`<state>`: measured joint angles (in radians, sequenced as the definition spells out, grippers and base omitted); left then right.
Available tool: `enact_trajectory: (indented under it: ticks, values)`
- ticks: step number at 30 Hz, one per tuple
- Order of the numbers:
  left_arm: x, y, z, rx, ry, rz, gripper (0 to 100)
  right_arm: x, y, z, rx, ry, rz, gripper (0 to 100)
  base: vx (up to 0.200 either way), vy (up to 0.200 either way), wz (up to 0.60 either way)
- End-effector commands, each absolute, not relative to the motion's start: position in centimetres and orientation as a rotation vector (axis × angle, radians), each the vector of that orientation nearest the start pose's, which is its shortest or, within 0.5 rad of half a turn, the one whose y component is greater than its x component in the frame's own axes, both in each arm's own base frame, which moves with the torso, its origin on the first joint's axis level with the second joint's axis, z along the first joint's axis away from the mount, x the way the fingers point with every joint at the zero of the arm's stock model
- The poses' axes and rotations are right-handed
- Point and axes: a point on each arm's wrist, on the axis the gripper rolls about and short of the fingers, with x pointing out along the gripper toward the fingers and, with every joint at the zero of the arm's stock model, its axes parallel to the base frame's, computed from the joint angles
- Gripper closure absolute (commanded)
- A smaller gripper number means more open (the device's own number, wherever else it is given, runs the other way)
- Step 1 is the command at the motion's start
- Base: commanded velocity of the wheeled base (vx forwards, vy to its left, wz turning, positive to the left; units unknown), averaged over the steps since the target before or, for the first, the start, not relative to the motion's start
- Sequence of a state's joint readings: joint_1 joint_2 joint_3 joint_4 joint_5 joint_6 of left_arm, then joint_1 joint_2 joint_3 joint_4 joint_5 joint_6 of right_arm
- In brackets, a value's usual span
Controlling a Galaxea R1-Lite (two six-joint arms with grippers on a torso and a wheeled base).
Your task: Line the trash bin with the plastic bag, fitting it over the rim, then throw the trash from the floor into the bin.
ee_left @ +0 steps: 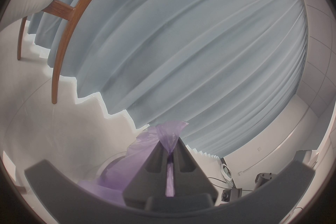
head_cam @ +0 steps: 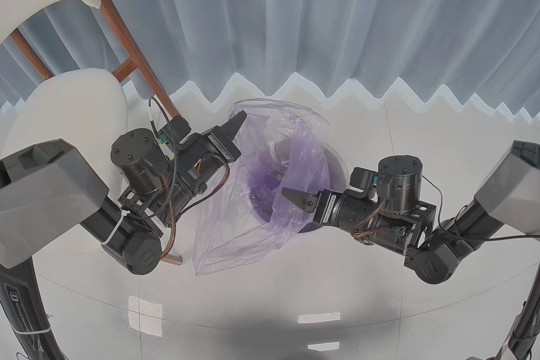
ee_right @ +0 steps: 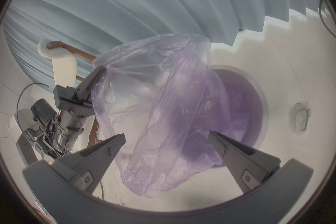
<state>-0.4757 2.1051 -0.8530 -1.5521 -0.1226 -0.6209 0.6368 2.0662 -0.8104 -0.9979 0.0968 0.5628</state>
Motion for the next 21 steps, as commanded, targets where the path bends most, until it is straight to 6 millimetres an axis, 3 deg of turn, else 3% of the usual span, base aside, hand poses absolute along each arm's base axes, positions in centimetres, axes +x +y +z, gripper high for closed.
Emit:
enact_trajectory:
  ticks: [1,14,15,21]
  values:
    - [33.4,-17.5,14.7,-0.651,-0.107,-0.669,100,29.8,23.6,8.5,0.457,0.462,0.656,0,0.0,0.0,0.0]
    - [33.2,-17.8,14.4,-0.651,-0.096,-0.676,100,29.9,25.3,8.8,0.462,0.439,0.693,0,0.0,0.0,0.0]
    - [33.2,-17.8,14.4,-0.651,-0.096,-0.676,100,29.9,25.3,8.8,0.462,0.439,0.693,100,0.0,0.0,0.0]
    - [33.3,-17.6,14.6,-0.641,-0.101,-0.686,100,29.6,23.7,11.9,0.505,0.317,0.645,100,0.0,0.0,0.0]
